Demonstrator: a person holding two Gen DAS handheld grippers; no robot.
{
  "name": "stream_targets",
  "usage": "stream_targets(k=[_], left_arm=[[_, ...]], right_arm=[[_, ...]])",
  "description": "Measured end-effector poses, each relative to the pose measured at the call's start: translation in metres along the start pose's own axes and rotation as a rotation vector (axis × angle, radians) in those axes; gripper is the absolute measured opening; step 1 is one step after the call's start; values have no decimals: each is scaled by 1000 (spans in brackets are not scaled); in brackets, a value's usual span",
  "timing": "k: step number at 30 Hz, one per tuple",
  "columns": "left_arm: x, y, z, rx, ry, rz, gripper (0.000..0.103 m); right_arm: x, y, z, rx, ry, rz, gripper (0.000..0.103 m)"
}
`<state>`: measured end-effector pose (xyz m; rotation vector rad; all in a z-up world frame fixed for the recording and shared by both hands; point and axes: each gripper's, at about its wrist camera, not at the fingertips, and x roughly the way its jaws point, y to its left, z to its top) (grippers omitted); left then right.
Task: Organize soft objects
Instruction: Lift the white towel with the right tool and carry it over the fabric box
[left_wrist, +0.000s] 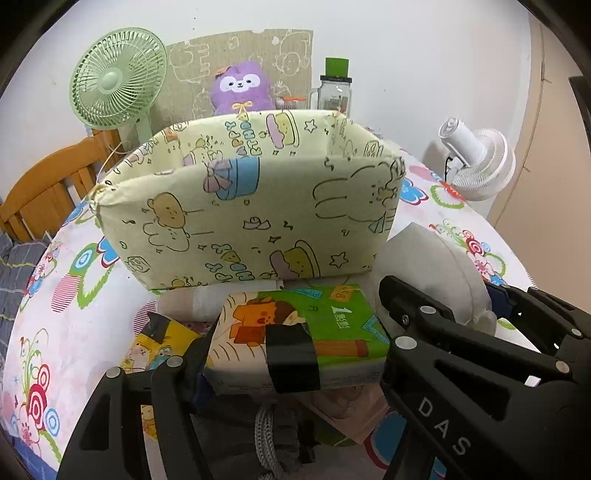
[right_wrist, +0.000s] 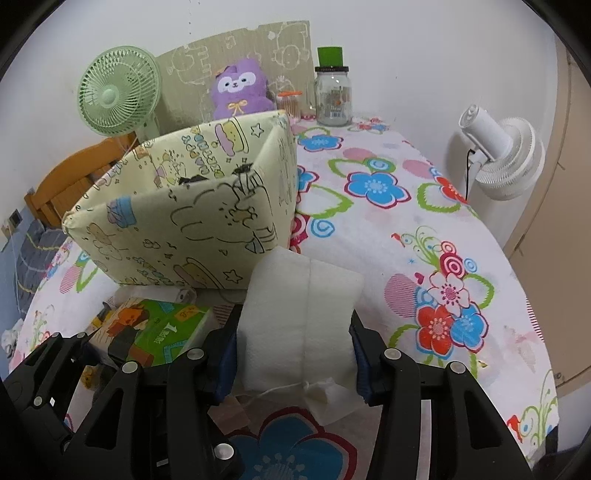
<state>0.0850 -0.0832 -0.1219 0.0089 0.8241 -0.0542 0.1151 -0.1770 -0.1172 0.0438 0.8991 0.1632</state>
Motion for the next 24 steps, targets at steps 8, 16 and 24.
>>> stream_targets(k=[8, 16, 24], left_arm=[[-17, 3, 2, -6, -34, -1, 73], [-33, 7, 6, -13, -66, 6, 73], [-47, 13, 13, -17, -90, 8, 73]], right_arm=[[-17, 5, 2, -8, -34, -3, 53], [-34, 12, 5, -18, -67, -1, 53], [-49, 21, 10, -30, -91, -3, 53]])
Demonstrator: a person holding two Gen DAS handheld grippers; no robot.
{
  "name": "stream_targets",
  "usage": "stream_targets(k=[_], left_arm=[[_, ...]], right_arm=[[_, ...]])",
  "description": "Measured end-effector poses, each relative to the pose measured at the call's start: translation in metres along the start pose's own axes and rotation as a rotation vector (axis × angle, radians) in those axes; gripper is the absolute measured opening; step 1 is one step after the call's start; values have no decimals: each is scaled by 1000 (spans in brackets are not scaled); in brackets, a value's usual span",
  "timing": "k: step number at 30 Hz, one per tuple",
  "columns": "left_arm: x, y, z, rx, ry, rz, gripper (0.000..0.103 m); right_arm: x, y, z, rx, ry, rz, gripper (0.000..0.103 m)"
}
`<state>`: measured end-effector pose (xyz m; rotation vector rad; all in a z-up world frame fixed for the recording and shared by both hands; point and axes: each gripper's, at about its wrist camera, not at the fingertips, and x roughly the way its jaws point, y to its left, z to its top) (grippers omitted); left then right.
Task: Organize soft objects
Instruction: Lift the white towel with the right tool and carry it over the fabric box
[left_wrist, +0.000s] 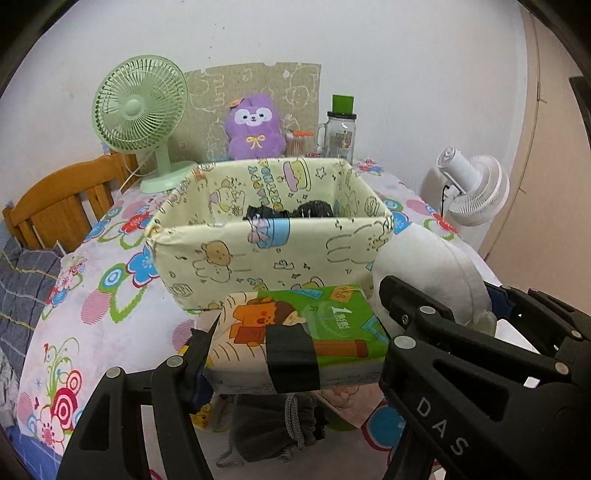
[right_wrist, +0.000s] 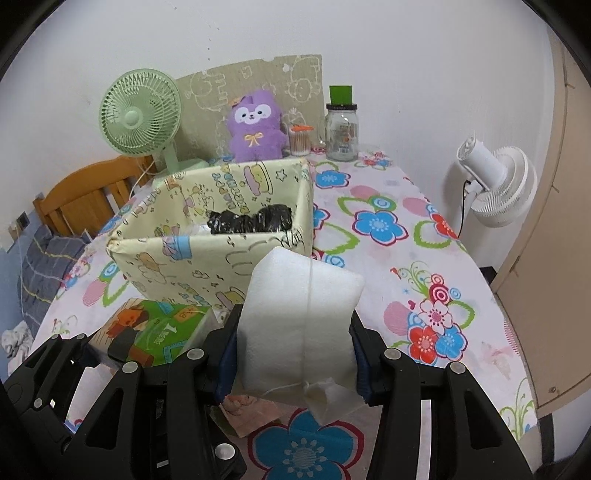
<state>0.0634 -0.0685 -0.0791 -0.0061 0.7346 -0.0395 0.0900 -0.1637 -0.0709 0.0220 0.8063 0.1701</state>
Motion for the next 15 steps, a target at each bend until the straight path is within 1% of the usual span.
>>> stream_targets(k=[15], left_arm=[[-22, 11, 14, -8, -40, 6, 73]], right_arm=[[-22, 17, 16, -20, -37, -9, 54]])
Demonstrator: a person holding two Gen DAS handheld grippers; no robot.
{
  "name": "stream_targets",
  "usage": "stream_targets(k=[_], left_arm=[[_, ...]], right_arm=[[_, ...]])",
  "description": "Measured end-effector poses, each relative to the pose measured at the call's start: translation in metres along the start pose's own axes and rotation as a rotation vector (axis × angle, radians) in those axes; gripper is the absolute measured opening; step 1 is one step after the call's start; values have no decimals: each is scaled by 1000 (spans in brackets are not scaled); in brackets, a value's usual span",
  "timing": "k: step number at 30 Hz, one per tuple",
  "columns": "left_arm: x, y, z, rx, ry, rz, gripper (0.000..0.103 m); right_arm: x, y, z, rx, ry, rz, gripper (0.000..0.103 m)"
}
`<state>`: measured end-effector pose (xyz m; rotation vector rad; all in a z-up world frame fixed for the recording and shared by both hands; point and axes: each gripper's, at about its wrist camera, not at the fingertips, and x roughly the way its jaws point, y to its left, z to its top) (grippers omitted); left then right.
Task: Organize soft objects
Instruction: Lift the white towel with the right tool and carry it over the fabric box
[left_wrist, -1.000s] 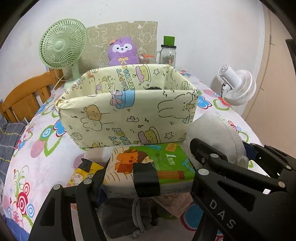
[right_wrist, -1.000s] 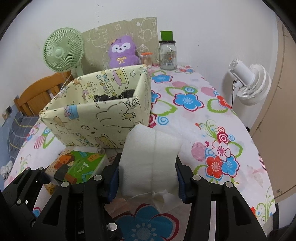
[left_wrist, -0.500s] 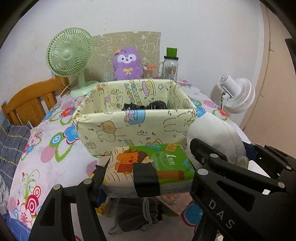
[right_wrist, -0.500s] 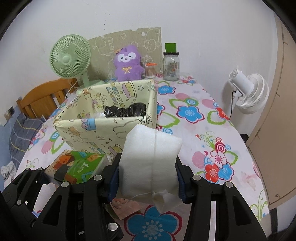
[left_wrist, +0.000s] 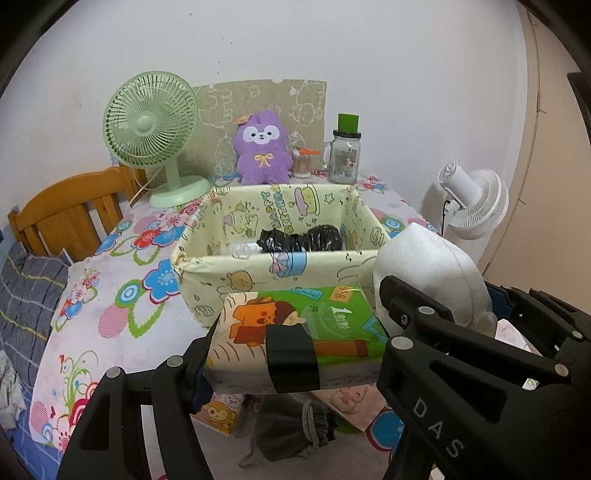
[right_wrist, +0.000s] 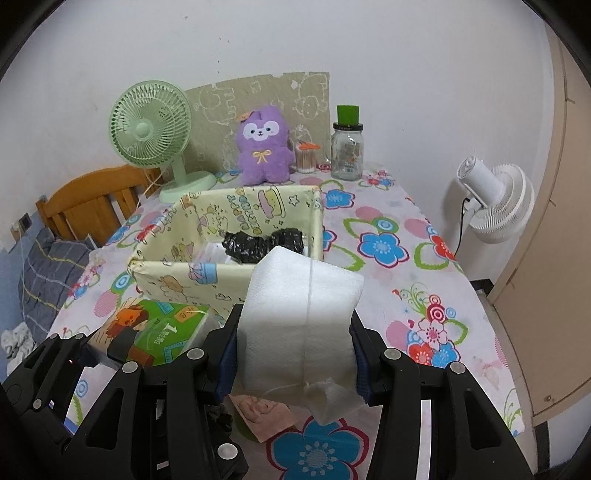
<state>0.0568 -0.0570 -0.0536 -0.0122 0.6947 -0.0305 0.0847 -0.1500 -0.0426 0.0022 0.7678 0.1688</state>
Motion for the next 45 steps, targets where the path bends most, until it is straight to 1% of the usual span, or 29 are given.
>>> stream_targets(k=[18, 24, 32, 37, 45], left_arm=[[-19, 10, 26, 5, -50, 4, 73], [-20, 12, 37, 10, -62, 9, 73], [-17, 14, 51, 20, -90, 19, 73], [-12, 15, 57, 18, -95, 25, 73], [1, 21, 65, 13, -89, 33, 73]], right_arm=[[-20, 13, 28, -16, -52, 1, 54], [-22, 16, 39, -16, -66, 4, 54], [-21, 17, 53, -18, -91, 13, 54], [-17, 17, 61, -21, -106, 16, 54], [-4, 20, 70, -23, -102, 28, 54]])
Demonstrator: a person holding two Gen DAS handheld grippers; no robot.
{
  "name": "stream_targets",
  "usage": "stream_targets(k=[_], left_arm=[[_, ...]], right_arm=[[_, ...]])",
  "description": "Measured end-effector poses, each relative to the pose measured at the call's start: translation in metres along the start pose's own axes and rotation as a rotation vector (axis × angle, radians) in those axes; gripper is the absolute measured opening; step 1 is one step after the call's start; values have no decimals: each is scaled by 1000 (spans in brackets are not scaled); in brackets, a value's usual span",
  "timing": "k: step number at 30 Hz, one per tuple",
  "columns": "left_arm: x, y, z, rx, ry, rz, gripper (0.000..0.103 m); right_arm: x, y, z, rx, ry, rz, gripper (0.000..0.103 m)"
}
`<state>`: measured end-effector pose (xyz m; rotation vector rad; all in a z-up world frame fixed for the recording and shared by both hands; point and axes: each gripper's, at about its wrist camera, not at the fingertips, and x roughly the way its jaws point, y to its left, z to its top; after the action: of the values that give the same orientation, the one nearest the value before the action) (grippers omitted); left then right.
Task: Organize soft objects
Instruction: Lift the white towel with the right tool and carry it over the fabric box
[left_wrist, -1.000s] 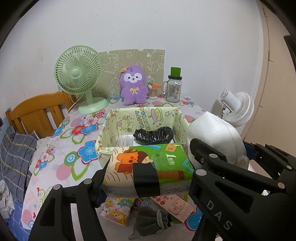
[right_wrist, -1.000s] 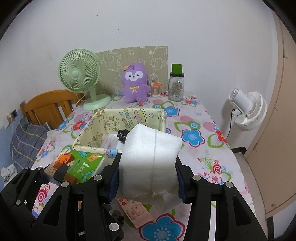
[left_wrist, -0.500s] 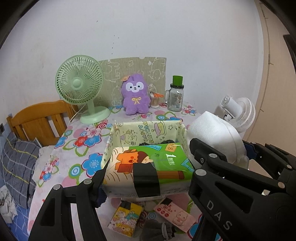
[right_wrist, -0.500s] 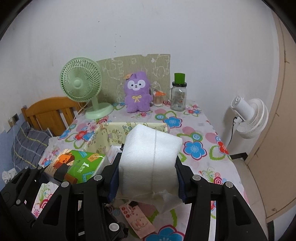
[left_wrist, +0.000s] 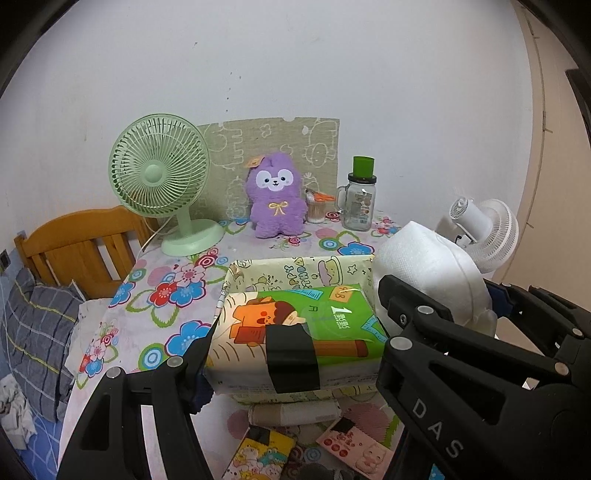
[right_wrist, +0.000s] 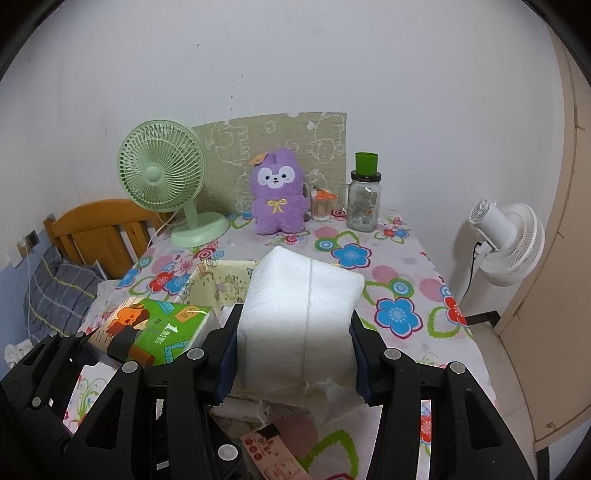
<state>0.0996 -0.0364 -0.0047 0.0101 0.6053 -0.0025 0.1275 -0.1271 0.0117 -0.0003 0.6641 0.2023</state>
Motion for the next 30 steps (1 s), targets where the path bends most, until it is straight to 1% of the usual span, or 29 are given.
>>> stream_targets(k=[20, 30], left_arm=[[33, 14, 18, -13, 1, 11, 73], [58, 20, 25, -8, 13, 13, 73]], right_arm=[[40, 8, 23, -4, 8, 13, 54], [65, 8, 30, -2, 14, 22, 54]])
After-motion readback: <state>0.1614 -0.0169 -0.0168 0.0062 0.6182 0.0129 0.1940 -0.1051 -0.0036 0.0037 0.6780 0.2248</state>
